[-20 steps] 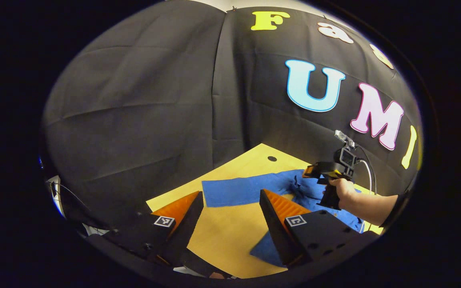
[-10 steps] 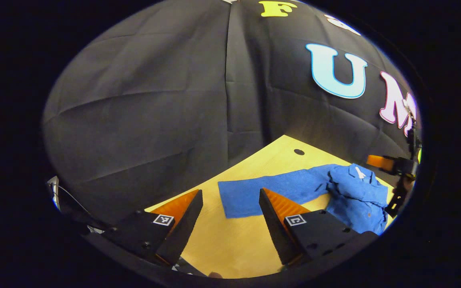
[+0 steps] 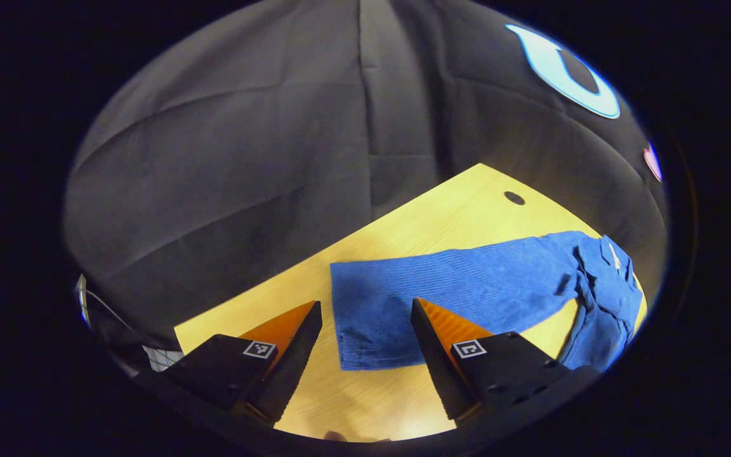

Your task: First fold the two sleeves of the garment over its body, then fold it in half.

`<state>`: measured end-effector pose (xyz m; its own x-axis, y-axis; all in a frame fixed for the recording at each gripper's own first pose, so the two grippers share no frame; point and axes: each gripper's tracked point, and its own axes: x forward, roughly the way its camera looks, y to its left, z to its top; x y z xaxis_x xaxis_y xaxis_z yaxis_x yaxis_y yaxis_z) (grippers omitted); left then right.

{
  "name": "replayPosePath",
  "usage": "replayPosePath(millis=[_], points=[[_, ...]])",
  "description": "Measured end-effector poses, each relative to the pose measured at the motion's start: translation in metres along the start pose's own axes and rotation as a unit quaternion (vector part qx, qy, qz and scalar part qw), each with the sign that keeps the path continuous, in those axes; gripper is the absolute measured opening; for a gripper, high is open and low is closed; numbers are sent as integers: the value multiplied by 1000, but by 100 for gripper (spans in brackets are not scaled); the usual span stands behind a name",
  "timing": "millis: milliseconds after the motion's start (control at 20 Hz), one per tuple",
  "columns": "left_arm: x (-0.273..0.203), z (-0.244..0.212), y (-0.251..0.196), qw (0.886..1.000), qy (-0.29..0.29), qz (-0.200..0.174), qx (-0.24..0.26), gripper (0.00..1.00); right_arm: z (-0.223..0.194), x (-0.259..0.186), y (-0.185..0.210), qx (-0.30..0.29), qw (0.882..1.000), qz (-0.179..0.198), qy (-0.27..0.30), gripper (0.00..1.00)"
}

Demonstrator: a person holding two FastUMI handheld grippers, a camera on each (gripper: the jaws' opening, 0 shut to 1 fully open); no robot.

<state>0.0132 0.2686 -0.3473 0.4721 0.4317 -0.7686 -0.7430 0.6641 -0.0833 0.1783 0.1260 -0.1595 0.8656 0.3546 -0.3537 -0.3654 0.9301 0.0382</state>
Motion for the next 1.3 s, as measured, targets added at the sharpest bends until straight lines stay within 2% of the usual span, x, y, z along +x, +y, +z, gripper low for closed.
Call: replayPosePath(millis=[100,250,350,650,750,800,1000,1300], points=[[3,-8,2,1000,23,-6,-15,83,-13,-14,-12,-4,1000,-3,13,97],[7,-6,2,1000,19,8,13,81,-34,-26,-29,-5,999,-17,39,97],[7,-7,-7,999,21,5,37,83,-43,-29,-37,4,998,-24,52,97],[18,-5,-26,1000,12,-11,-3,21,-56,-38,-46,19,998,-21,63,98],[16,0,-33,998,18,-47,-31,5,-55,-42,-53,15,998,-22,59,98],[14,0,-33,997,25,-58,-44,1,-55,-43,-57,13,998,-23,58,98],[11,13,-35,996,25,-59,-57,0,-56,-45,-81,17,998,-38,55,98],[-26,65,-109,993,-21,-114,-22,0,-63,-47,-113,33,996,-62,60,98]])
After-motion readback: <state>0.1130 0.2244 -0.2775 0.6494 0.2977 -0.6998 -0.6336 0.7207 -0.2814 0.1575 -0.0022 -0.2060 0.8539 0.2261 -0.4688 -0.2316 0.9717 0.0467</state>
